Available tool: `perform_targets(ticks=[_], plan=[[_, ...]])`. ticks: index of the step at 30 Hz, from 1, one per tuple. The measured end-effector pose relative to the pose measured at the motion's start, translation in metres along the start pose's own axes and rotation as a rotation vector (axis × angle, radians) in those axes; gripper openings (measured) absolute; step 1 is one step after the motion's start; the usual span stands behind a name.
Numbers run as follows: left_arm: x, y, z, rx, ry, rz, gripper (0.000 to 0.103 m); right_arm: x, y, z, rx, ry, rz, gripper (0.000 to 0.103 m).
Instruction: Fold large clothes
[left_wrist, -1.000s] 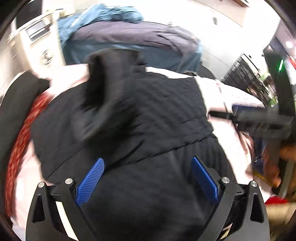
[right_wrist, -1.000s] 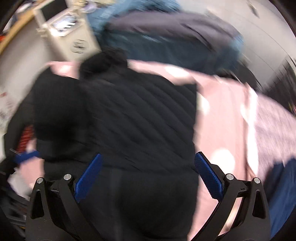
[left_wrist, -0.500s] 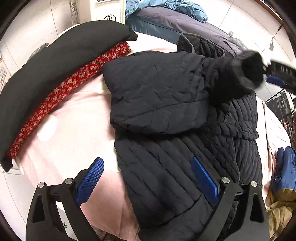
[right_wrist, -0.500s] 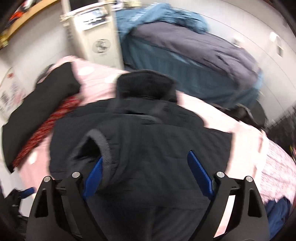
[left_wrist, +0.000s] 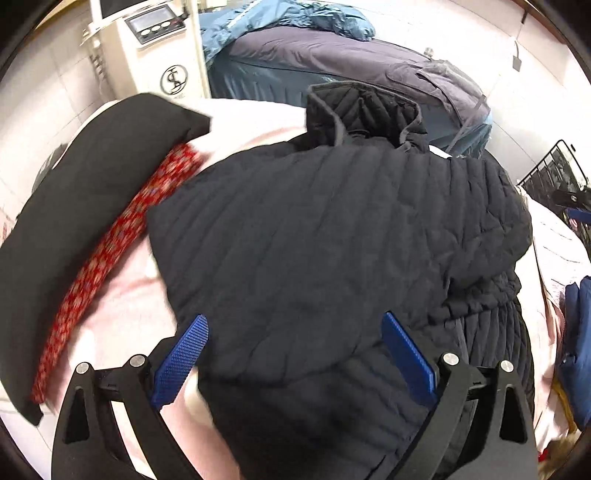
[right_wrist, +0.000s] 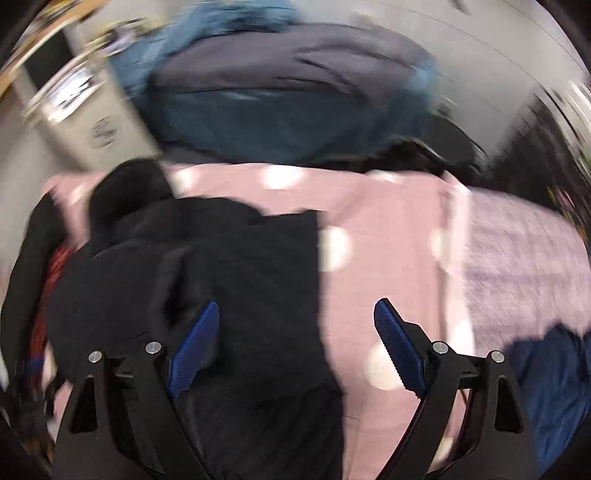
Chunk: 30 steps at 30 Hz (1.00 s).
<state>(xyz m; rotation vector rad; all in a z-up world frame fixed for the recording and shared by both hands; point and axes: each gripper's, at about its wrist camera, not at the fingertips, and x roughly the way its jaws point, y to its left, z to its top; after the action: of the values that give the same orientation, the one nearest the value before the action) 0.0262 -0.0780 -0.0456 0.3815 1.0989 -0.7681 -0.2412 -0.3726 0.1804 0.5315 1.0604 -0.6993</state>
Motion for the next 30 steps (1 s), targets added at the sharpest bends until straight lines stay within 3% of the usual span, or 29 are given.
perform_targets(ticks=[4,7,12,15,16,19,30], plan=[[0.018,-0.02,0.015,0.062,0.017,0.03,0.093,0.008,0.1,-0.029,-0.33,0.02,0.18,0.086],[0.036,-0.022,0.017,0.058,0.061,0.059,0.093,0.032,0.133,-0.048,-0.385,0.078,0.276,0.086],[0.059,-0.009,0.009,0.041,0.113,0.066,0.097,0.095,0.112,-0.038,-0.277,0.191,0.121,0.086],[0.077,-0.005,0.009,0.043,0.159,0.061,0.098,0.132,0.085,-0.031,-0.176,0.303,0.12,0.087],[0.083,-0.004,0.009,0.043,0.176,0.062,0.098,0.141,0.081,-0.031,-0.171,0.32,0.1,0.092],[0.102,-0.005,0.009,0.047,0.211,0.069,0.098,0.161,0.077,-0.032,-0.15,0.358,0.099,0.097],[0.124,-0.006,0.01,0.048,0.224,0.088,0.099,0.199,0.09,-0.033,-0.134,0.424,0.042,0.099]])
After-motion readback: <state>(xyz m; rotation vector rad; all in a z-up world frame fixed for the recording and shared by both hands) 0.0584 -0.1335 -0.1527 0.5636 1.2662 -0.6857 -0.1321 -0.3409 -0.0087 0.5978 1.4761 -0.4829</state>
